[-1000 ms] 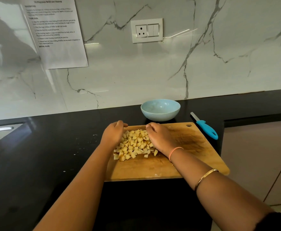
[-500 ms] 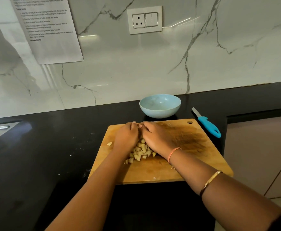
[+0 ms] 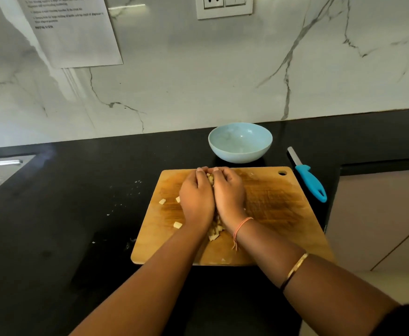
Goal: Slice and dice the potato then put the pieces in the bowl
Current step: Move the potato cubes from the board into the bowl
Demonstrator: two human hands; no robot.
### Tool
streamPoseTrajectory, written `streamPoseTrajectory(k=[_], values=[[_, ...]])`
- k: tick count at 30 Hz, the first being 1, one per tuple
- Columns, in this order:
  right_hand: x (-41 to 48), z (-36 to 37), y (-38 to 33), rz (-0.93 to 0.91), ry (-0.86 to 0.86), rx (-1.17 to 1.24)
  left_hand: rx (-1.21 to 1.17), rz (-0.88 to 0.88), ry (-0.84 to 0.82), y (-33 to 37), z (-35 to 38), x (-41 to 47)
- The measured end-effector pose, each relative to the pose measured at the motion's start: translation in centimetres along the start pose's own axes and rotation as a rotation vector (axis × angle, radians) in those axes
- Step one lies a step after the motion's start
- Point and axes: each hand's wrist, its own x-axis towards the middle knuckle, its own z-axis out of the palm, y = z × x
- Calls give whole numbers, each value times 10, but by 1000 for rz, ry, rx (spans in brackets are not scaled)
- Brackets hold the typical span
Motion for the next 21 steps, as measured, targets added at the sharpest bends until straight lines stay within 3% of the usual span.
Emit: streamPoseTrajectory(k=[11, 21], values=[[13, -5, -32, 521, -15, 550, -408, -338, 157, 41, 14, -2], [30, -27, -33, 602, -13, 591, -413, -376, 185, 57, 40, -5]])
